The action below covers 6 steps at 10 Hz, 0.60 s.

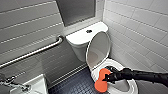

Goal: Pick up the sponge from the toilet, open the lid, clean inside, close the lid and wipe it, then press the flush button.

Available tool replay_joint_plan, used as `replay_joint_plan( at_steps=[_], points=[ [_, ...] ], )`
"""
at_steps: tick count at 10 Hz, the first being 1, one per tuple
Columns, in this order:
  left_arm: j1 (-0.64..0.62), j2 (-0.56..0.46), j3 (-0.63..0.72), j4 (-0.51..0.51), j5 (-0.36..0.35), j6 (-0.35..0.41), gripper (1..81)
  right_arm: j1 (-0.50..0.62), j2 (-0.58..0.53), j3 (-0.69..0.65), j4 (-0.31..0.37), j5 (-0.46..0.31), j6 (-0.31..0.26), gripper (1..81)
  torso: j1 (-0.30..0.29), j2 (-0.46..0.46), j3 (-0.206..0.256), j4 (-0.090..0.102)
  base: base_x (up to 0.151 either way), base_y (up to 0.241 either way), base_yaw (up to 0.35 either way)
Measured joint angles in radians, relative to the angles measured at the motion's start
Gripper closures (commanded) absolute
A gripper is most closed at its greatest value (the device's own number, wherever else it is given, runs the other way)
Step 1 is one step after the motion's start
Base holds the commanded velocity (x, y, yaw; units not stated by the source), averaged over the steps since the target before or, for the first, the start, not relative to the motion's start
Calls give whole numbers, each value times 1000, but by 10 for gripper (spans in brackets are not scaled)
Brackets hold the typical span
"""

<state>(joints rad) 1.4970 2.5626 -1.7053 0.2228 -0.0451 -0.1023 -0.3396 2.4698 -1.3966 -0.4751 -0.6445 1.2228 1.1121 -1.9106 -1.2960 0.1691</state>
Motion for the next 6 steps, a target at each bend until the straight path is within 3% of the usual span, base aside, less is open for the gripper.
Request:
replay_joint_plan(
  at_steps=[3,6],
  points=[
    [0,0,0,0,0,0,10,56,60,-137,0,5,36,811,0,0,0,0,0,0,0],
    [0,0,0,0,0,0,10,140,84,-266,7,109,109,811,0,1,0,0,0,0,0]
  ],
)
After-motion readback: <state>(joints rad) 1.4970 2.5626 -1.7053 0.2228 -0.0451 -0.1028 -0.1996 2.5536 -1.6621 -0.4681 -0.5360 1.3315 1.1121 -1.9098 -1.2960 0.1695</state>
